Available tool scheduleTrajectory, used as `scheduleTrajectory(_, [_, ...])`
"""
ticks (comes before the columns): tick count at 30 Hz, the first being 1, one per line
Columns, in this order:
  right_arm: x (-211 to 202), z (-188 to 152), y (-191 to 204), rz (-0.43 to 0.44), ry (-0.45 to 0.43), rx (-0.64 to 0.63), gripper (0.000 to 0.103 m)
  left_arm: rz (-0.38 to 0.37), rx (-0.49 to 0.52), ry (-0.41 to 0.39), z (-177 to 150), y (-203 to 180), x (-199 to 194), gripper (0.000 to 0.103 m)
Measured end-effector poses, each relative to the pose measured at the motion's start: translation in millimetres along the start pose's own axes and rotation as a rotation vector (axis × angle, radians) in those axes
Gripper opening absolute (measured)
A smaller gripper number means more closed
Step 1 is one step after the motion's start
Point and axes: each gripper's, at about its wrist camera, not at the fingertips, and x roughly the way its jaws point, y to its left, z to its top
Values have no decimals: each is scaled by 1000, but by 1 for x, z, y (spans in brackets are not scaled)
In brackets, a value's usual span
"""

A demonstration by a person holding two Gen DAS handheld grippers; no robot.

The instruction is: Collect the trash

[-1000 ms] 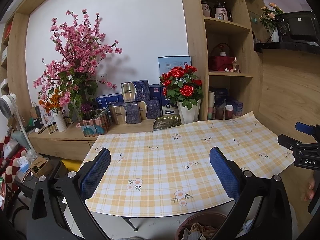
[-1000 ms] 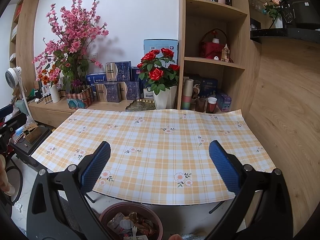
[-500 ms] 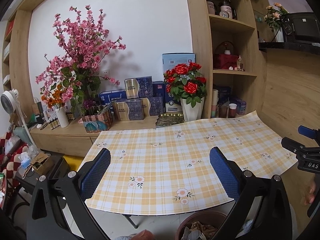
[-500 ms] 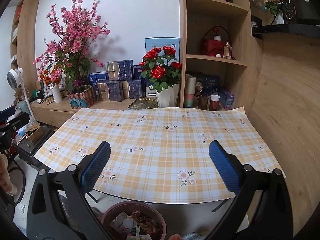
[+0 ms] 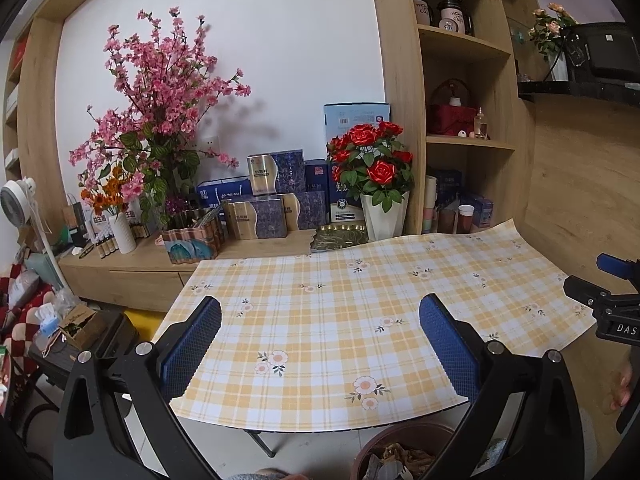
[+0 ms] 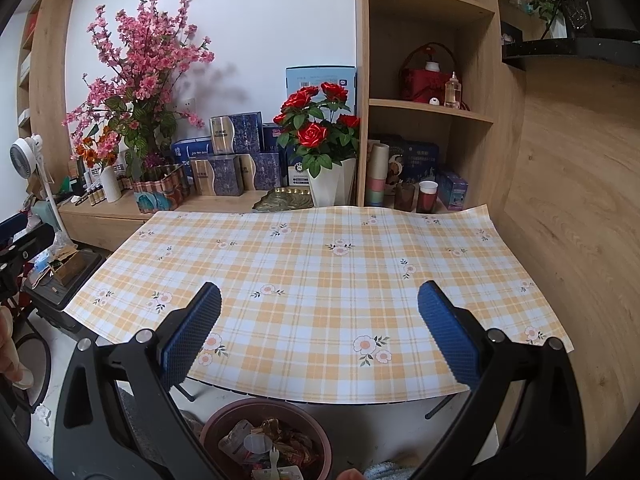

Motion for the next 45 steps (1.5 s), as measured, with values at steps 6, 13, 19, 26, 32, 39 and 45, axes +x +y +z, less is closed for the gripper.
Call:
scheduleTrajectory(6, [5, -2, 4, 7, 11, -8, 97, -16, -43, 27, -2, 9, 7, 97])
scheduleTrajectory(13, [11, -4, 6, 11, 27, -11, 97, -22, -41, 31, -5, 11, 10, 97])
scheduleTrajectory(19, [12, -5, 7, 13, 31, -12, 97, -26, -28, 33, -7, 7, 12, 97])
scheduleTrajectory(26, [13, -4, 7, 14, 30, -12, 97, -6, -34, 38, -6, 7, 14, 97])
scheduleTrajectory(32, [12, -4, 7, 13, 30, -12, 97, 19, -38, 41, -7, 8, 14, 97])
scheduleTrajectory(39, [10, -4, 10, 9, 26, -17, 97, -26, -86, 92, -7, 15, 19, 97])
scheduleTrajectory(45, [3, 0, 11, 8, 3, -23, 97, 45, -31, 82, -10, 8, 17, 97])
